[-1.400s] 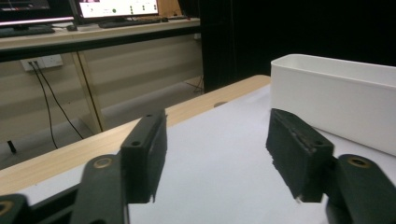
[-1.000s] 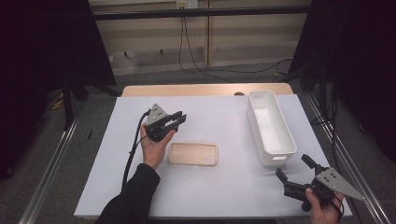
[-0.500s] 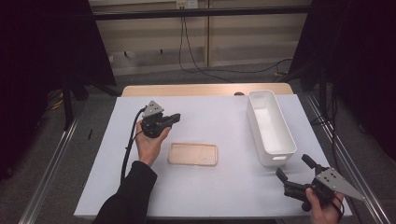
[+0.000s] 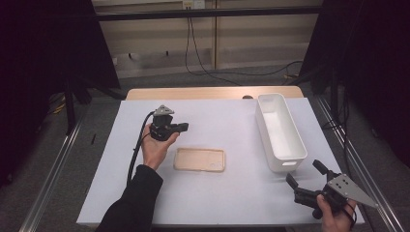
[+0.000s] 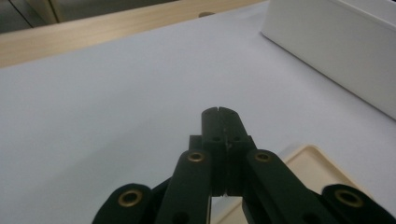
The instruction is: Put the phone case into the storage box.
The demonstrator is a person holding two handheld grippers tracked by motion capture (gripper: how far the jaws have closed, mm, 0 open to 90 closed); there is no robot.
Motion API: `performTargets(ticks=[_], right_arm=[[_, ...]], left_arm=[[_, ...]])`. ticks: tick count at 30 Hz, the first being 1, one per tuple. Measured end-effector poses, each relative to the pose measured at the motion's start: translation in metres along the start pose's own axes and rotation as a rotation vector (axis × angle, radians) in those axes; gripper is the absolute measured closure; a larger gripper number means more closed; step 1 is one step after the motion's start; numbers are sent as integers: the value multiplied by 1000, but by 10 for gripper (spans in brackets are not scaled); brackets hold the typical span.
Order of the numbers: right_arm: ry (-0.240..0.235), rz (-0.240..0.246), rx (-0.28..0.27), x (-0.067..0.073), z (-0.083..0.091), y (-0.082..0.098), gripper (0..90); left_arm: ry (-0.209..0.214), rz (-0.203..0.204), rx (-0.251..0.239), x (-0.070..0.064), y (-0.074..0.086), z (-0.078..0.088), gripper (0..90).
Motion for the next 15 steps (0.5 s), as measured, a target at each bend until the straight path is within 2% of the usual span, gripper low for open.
performTargets(ticks=[1,4,5,7,9,12,13,15], right_arm=[[0,0,0,0,0,0,0],[0,1,-1,1,0,0,0],[-1,1,1,1,0,0,0],[0,0,0,1,0,0,0],[-1,1,1,1,-1,0,0],[-1,3,1,1,0,0,0],[-2,5,0,1,0,0,0],[-2,3,0,1,0,0,0]], left_arm=[[9,11,25,1,1,-2,900],[7,18,48,2,3,-3,900],[10,32,73,2,4,-5,900],[10,36,83,3,4,-6,900],[21,61,88,3,5,-7,900],[-1,56,117,3,9,-12,900],[-11,60,143,2,12,-16,900],[-6,57,160,2,13,-17,900]])
Point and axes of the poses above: each handheld gripper's, and its own axes: z roughly backward along the jaws, y roughly out of its underside, x roughly to its left, the point moved 5 cm from there along -z, roughly forward along the jaws, and after that the axes turned 3 degrees about -z, right-handed, at the moved point
